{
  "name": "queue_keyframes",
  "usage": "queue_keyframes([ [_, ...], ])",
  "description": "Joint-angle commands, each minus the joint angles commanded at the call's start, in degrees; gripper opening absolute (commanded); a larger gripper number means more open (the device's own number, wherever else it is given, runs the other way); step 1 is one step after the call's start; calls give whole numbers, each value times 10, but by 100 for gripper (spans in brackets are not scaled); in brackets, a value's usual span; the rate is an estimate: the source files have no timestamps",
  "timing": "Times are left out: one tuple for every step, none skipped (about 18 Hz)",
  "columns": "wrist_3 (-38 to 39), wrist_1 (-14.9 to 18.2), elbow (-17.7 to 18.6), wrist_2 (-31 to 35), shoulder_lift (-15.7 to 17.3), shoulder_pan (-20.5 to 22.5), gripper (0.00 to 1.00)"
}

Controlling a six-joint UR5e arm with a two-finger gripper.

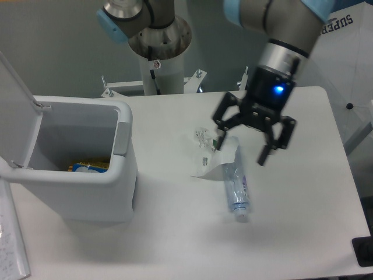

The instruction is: Open the trash can

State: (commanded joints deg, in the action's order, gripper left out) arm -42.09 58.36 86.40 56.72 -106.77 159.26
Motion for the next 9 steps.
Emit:
queue_keyframes([
  [-9, 3, -8, 55, -13, -11, 100],
  [-15, 4, -13, 107, -24, -25, 100],
  [-24, 1, -20, 172, -40, -38, 100],
  [-35, 0, -28, 198, -53, -43, 100],
  [-46, 2, -38, 214, -66, -44, 100],
  [-55, 3, -55, 236, -85, -44, 100],
  [-56, 4, -70, 257, -98, -45, 100],
  [-59, 9, -86, 283, -110, -46, 100],
  [-67, 12, -103, 310, -121, -52, 100],
])
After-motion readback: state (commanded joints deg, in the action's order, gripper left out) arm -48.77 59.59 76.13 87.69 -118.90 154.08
